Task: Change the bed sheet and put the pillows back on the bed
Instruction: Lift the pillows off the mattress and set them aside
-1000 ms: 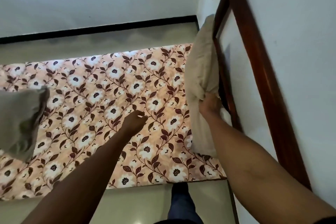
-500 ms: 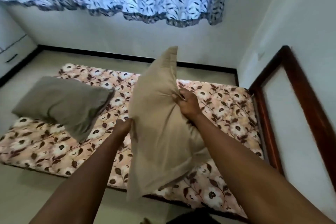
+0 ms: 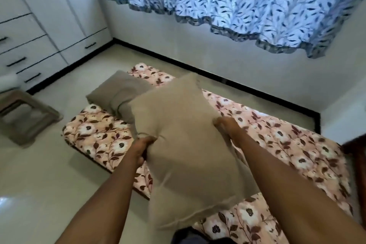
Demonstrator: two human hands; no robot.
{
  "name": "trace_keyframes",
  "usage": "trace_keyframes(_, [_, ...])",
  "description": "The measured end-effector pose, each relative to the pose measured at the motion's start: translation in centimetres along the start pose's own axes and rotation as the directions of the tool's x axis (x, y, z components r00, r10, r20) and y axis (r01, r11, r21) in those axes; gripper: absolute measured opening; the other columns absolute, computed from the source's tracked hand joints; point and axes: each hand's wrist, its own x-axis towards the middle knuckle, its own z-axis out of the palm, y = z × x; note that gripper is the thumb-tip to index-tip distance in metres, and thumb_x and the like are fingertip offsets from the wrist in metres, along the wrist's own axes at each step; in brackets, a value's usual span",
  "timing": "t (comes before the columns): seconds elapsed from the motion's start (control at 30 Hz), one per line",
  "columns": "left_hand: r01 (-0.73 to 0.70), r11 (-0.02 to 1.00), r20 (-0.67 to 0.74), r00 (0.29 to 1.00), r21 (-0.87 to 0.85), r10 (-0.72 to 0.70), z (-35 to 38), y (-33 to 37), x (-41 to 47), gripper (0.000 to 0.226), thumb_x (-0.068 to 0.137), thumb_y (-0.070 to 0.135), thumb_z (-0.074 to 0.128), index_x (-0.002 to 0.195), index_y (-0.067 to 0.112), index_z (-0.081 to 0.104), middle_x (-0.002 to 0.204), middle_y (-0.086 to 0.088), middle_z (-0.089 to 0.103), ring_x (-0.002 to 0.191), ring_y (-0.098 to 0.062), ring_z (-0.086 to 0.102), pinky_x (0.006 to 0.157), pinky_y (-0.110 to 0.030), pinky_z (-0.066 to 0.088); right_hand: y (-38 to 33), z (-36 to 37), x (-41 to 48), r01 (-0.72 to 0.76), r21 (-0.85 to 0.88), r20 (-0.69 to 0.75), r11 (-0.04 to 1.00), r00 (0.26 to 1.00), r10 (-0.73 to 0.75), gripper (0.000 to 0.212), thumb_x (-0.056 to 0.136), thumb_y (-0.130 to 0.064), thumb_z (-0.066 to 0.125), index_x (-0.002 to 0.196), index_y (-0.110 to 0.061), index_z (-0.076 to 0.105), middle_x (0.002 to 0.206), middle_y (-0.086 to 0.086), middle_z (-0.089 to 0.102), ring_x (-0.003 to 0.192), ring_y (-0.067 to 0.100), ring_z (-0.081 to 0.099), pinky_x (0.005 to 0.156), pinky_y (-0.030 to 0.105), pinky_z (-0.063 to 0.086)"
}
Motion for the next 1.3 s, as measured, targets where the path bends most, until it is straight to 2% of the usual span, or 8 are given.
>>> trace_keyframes(0.13, [0.019,0.999,-0.121,0.992,-0.046,-0.024,-3.8,0.7,2.9,0.037,0.079,-0.001,0.075,0.114,0.006,0.066,0.108,-0.016,0.072,0.09,-0.03,0.068,0.07,-0.033,0.053,2.2,5.9,5.3,-0.147,-0.102,0.014,0.984,0.989,0.149,0.05,0.066,-0.051,0.077,0.095,-0.011,0.074,0.09,0.011,0.075,0.083,0.031,0.072,0.076,0.04,0.059])
trace_keyframes(0.37, [-0.052,0.99,-0.274,0.962,-0.132,0.014,-11.8,6.5,8.5,0.051,0.076,-0.001,0.08,0.122,0.009,0.062,0.11,-0.015,0.072,0.091,-0.03,0.069,0.069,-0.034,0.055,-3.6,16.4,11.8,-0.016,-0.296,0.096,0.955,0.994,0.046,0.014,0.076,-0.025,0.071,0.075,-0.011,0.067,0.072,0.005,0.067,0.073,0.023,0.061,0.058,0.03,0.04])
trace_keyframes(0.6, [-0.16,0.972,-0.333,0.938,-0.171,0.096,-17.3,13.2,16.4,0.054,0.071,0.007,0.089,0.117,0.012,0.062,0.114,-0.009,0.07,0.098,-0.028,0.068,0.089,-0.043,0.056,-12.7,25.1,20.9,0.15,-0.452,0.154,0.879,0.984,-0.089,0.014,0.093,-0.018,0.062,0.079,-0.017,0.06,0.075,0.001,0.062,0.07,0.017,0.055,0.055,0.027,0.033])
trace_keyframes(0.87, [-0.236,0.95,-0.345,0.926,-0.206,0.155,-21.1,23.5,31.8,0.064,0.07,0.017,0.09,0.127,0.01,0.061,0.116,-0.005,0.071,0.103,-0.026,0.069,0.093,-0.042,0.057,-24.4,35.8,36.7,0.182,-0.652,0.037,0.736,0.977,-0.209,0.019,0.088,-0.012,0.053,0.104,-0.006,0.061,0.111,0.021,0.067,0.107,0.04,0.06,0.08,0.038,0.043])
trace_keyframes(1.0, [-0.019,0.995,-0.277,0.961,-0.095,-0.008,-22.9,25.5,39.8,0.04,0.08,0.014,0.076,0.117,0.012,0.061,0.107,-0.008,0.07,0.092,-0.027,0.068,0.085,-0.043,0.06,-24.4,41.4,42.7,0.08,-0.631,-0.058,0.772,0.987,-0.15,0.033,0.091,-0.014,0.055,0.123,-0.009,0.058,0.124,0.016,0.064,0.118,0.037,0.057,0.09,0.038,0.044])
trace_keyframes(1.1, [0.143,0.99,-0.214,0.967,0.005,-0.139,-24.0,25.8,44.2,0.065,0.078,0.019,0.074,0.138,0.01,0.05,0.113,-0.011,0.067,0.083,-0.026,0.068,0.072,-0.04,0.058,-20.9,45.1,44.7,0.124,-0.732,0.143,0.67,0.989,-0.026,0.055,0.098,-0.028,0.059,0.148,-0.013,0.044,0.149,0.014,0.051,0.135,0.034,0.049,0.107,0.037,0.039])
trace_keyframes(1.2, [0.09,0.984,-0.214,0.975,0.151,-0.056,-24.5,26.8,47.0,0.094,0.084,0.019,0.074,0.158,0.024,0.016,0.137,-0.008,0.054,0.111,-0.029,0.062,0.089,-0.041,0.056,-16.4,48.6,45.7,0.217,-0.822,0.349,0.527,0.922,0.166,0.068,0.099,-0.035,0.06,0.156,-0.014,0.03,0.164,0.015,0.026,0.148,0.033,0.031,0.118,0.035,0.027])
trace_keyframes(1.3, [0.098,0.96,-0.145,0.988,0.262,-0.062,-24.7,27.4,47.7,0.099,0.088,0.024,0.072,0.161,0.032,0.005,0.14,-0.001,0.046,0.124,-0.029,0.054,0.098,-0.037,0.052,-12.8,51.1,45.4,0.235,-0.875,0.363,0.423,0.897,0.254,0.087,0.095,-0.042,0.063,0.159,-0.014,0.012,0.166,0.025,0.002,0.154,0.041,0.004,0.124,0.047,0.017])
